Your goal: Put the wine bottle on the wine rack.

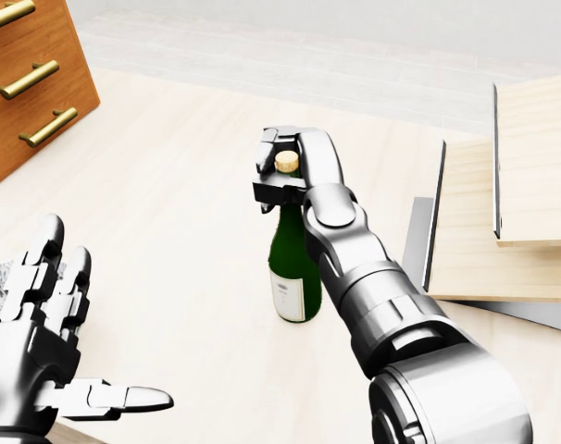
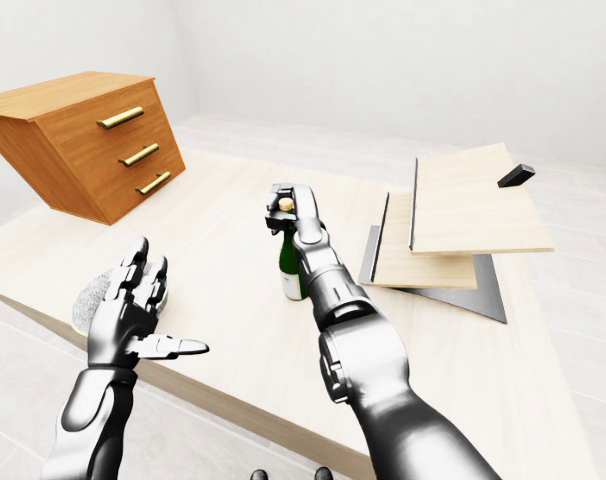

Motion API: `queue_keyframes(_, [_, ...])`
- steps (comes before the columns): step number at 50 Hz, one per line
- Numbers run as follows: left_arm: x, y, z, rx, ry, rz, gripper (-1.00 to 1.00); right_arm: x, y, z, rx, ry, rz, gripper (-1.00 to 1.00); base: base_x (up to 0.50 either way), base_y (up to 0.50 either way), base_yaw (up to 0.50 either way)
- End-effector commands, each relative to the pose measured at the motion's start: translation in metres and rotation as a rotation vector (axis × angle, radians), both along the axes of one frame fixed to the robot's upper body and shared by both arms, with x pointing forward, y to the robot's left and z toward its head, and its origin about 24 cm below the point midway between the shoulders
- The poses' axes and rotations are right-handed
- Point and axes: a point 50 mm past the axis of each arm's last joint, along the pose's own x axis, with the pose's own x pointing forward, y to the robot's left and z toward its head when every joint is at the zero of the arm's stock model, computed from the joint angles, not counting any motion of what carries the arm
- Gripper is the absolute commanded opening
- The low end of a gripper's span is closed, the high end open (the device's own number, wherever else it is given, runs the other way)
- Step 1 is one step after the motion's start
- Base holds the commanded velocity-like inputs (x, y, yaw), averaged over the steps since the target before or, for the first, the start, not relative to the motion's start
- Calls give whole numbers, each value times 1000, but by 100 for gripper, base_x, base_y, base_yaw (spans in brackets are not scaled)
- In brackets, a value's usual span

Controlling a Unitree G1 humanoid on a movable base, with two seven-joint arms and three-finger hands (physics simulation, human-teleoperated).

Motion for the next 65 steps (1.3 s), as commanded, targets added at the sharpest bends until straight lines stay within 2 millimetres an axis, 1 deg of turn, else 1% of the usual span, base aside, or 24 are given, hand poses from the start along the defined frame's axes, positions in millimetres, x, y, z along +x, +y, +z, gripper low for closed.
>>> queue_keyframes(1, [-2,0,0,0,1,0,100,1,-3,3,-21,-14,-2,-100,0,0,0])
queue_keyframes(16, [-2,-4,5,-2,-19,-4,100,7,-15,21,-7,-45,-24,-100,0,0,0])
queue_keyframes(17, [-3,-4,5,0,-22,-4,100,9,-17,25,-6,-51,-27,-100,0,0,0])
queue_keyframes(19, [-3,-4,6,0,-24,-4,100,9,-17,26,-4,-53,-28,-100,0,0,0])
queue_keyframes(24, [-2,-3,6,-3,-26,-2,100,12,-22,38,-2,-69,-41,-100,0,0,0])
queue_keyframes(29, [-1,-3,5,-7,-24,-5,100,14,-26,52,2,-91,-49,-100,0,0,0])
queue_keyframes(30, [-1,-3,5,-7,-24,-5,100,14,-26,52,2,-91,-49,-100,0,0,0])
queue_keyframes(35, [-1,-2,7,-6,-33,-4,100,16,-33,67,28,-117,-68,-100,0,0,0])
queue_keyframes(36, [-1,-2,7,-6,-33,-4,100,16,-33,67,28,-117,-68,-100,0,0,0])
queue_keyframes(37, [-1,-2,8,-7,-35,-3,100,17,-37,74,37,-127,-77,-100,0,0,0])
queue_keyframes(40, [-1,-2,8,-7,-37,-3,100,17,-39,78,43,-133,-83,-100,0,0,0])
queue_keyframes(43, [-1,-1,8,-9,-34,-4,100,17,-46,94,77,-193,-96,-100,0,0,0])
queue_keyframes(44, [-1,-1,8,-9,-34,-4,100,17,-46,95,78,-195,-96,-100,0,0,0])
queue_keyframes(49, [0,-1,4,-13,-19,-6,100,14,-57,112,110,-269,-118,-100,0,0,0])
queue_keyframes(58, [1,-1,3,-16,-16,-7,100,6,-74,149,168,-414,-154,-100,0,0,0])
queue_keyframes(65, [3,1,-1,-19,0,-7,100,-1,-91,167,213,-484,-188,-100,0,0,0])
